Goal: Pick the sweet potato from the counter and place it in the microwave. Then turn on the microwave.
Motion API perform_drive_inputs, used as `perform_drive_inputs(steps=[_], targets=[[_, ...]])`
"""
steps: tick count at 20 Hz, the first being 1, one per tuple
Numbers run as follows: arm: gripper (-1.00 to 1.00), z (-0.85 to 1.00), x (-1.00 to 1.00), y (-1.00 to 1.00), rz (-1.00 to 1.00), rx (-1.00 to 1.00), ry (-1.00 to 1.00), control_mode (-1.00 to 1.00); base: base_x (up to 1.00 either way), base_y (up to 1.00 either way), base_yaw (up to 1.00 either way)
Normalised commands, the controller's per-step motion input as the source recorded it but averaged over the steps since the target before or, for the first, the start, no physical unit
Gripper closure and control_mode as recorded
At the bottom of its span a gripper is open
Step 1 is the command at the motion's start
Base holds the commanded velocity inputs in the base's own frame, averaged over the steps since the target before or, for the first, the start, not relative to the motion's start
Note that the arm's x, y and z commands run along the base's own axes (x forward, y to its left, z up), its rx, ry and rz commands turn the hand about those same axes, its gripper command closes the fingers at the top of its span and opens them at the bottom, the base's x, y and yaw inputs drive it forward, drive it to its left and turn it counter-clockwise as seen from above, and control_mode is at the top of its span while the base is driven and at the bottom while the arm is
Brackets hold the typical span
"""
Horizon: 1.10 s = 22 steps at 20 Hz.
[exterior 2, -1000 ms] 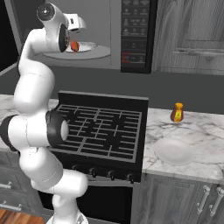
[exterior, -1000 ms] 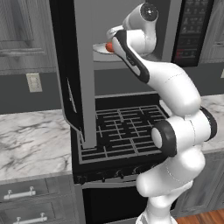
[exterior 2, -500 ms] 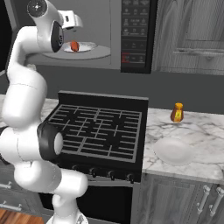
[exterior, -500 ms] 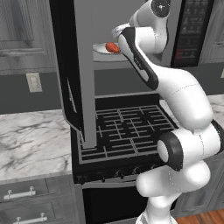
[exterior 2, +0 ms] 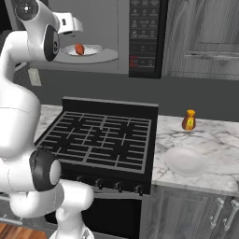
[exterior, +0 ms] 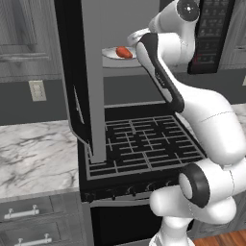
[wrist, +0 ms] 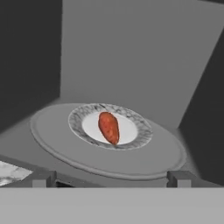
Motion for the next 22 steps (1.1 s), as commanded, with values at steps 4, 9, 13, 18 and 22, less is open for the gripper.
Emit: perform_drive_inputs(steps=[4,9,13,18,22], targets=[[-1.00,0.00,-0.61,-0.05,0.00,0.00,0.00,-1.00,0.00,0.00,0.00],[-1.00,0.00,-0.70,-0.04,0.00,0.00,0.00,-1.00,0.00,0.00,0.00],[-1.00,0.00,-0.70,-0.04,0.00,0.00,0.00,-1.00,0.00,0.00,0.00],[-1.00,0.00,-0.70,-0.04,0.00,0.00,-0.01,-1.00,0.00,0.00,0.00],[1.00,0.00,-0.69,-0.03,0.00,0.00,-0.01,-1.00,0.00,0.00,0.00]])
